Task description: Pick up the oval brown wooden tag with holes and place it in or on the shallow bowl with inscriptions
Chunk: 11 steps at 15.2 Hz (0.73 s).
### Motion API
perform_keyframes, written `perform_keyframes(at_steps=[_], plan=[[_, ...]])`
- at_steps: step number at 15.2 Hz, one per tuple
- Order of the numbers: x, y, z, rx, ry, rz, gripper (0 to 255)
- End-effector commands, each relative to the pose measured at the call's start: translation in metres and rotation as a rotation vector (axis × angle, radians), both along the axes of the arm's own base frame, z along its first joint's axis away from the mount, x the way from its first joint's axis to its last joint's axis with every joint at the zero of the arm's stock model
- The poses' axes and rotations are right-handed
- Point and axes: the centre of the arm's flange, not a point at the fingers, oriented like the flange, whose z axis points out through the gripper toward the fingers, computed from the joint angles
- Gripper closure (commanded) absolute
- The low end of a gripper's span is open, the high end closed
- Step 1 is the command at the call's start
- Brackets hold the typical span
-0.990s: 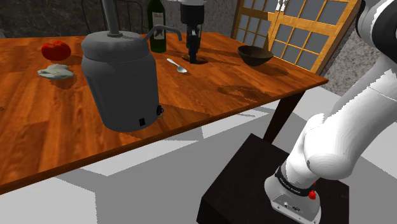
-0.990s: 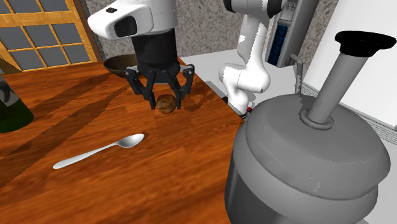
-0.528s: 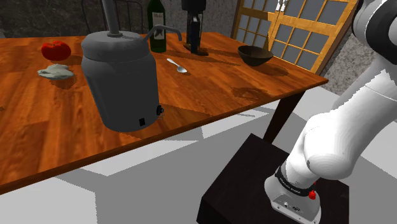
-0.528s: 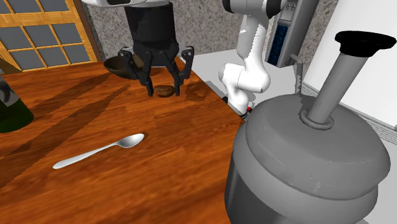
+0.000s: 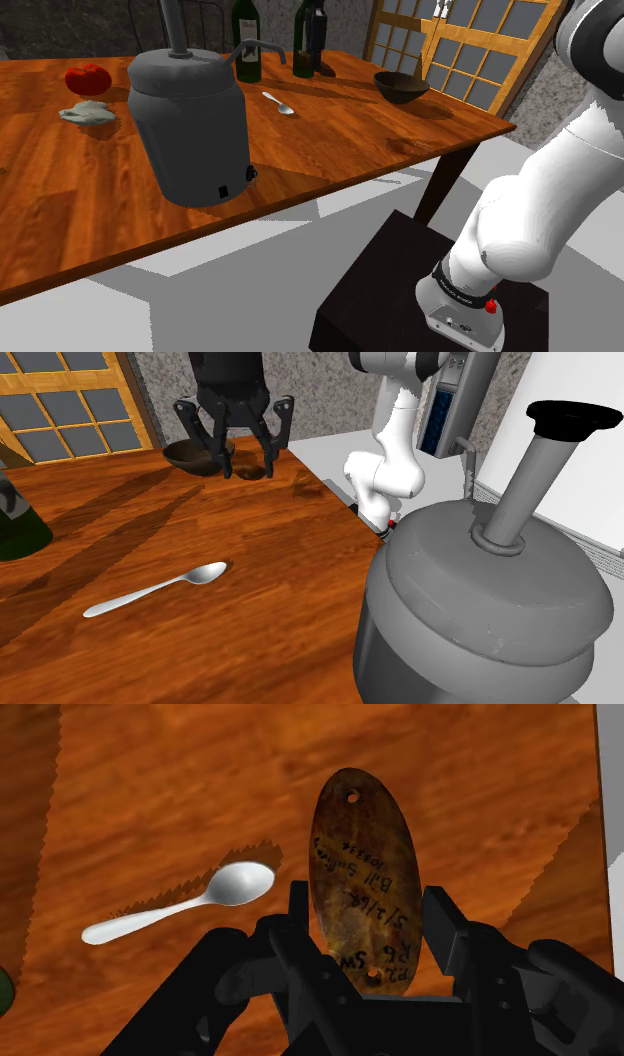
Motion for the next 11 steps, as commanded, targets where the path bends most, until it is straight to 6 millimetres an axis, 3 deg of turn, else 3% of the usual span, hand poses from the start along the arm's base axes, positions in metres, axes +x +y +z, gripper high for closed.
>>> perform_keyframes(at_steps=[1, 11], plan=[[-0.005, -0.026, 0.003, 0.000, 0.000, 0.001, 255], [-0.034, -0.155, 0.007, 0.000, 0.000, 0.001, 255]])
